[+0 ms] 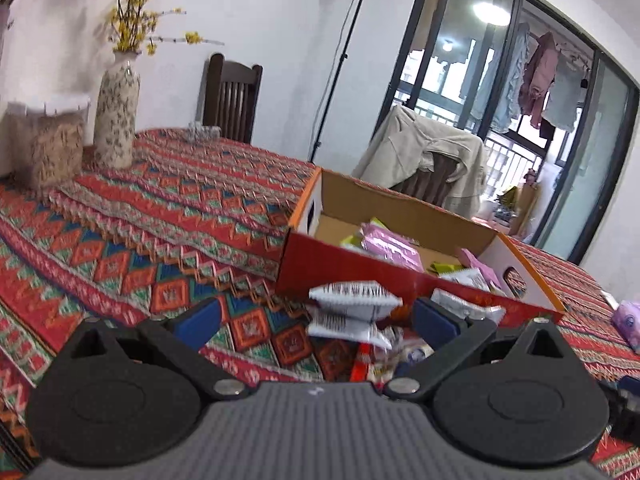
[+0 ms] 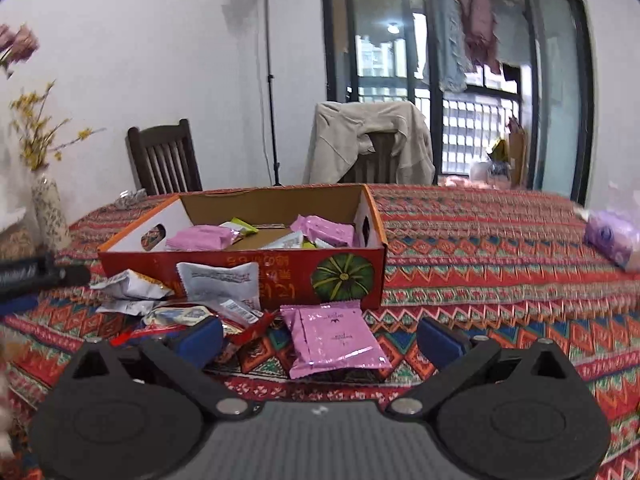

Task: Organize snacks
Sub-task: 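Withdraw both grippers from the box back toward the snack pile, then grasp a pink packet with the right gripper while the left gripper grasps a white sachet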

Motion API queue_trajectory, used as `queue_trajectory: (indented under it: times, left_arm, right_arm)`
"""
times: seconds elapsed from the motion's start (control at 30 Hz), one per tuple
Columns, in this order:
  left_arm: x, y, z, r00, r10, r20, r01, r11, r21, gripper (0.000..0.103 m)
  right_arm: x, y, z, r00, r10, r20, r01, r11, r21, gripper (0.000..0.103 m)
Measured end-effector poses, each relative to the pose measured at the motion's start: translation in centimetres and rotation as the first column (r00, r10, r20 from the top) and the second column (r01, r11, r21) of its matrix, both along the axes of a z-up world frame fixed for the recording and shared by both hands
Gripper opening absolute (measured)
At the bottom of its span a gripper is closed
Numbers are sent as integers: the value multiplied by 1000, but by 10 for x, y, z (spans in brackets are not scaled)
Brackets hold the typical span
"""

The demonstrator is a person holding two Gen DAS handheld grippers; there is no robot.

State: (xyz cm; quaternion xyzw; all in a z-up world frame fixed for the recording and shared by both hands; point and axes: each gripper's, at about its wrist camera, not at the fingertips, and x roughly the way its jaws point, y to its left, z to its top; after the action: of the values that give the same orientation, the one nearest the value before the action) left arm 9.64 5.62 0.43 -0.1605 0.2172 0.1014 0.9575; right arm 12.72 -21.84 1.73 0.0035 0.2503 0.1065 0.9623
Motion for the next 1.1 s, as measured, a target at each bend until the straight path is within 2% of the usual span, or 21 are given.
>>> queue_trajectory:
  times: [0.1, 0.2, 0.33, 0.43, 0.57, 0.77, 0.9, 0.97, 1.0, 1.1]
  left_arm:
    - [-4, 1, -7, 1000, 14, -6, -14, 999, 38, 103]
    - [-3, 2, -12, 1000, 13, -7, -12, 996, 90, 103]
    - [0, 13, -18, 1000, 14, -5, -13, 992, 126, 103]
    - [6, 27, -21, 1000, 28, 3, -28, 995, 98, 103]
    - [18, 30, -27, 999, -29, -34, 31, 997, 72, 103]
    - [8, 37, -28, 1000, -25, 19, 24, 1000, 20, 103]
    - [7, 34, -27, 999, -35, 30, 34, 999, 27, 103]
    - [7, 35, -27, 999, -39, 31, 39, 999, 20, 103]
    - [7, 35, -27, 999, -40, 29, 39, 999, 16, 103]
    - [8, 35, -27, 998, -47, 29, 46, 999, 9, 103]
  right_arm:
    - [0, -2, 3, 1000, 11, 1, -11, 1000, 20, 103]
    - [-2, -2, 2, 998, 42, 45, -41, 999, -14, 103]
    - [13, -7, -11, 1000, 30, 2, -30, 999, -16, 103]
    - [21, -12, -24, 999, -12, -30, 11, 999, -46, 103]
    - [32, -14, -32, 998, -9, -66, 5, 998, -61, 103]
    - [62, -3, -35, 993, 20, -117, -33, 993, -111, 103]
    - [78, 12, -39, 991, 43, -124, -65, 982, -175, 103]
    - [82, 19, -43, 991, 48, -125, -73, 976, -205, 97]
    - [83, 22, -45, 990, 57, -129, -83, 974, -212, 88]
    - [80, 23, -48, 988, 88, -129, -112, 975, -192, 70]
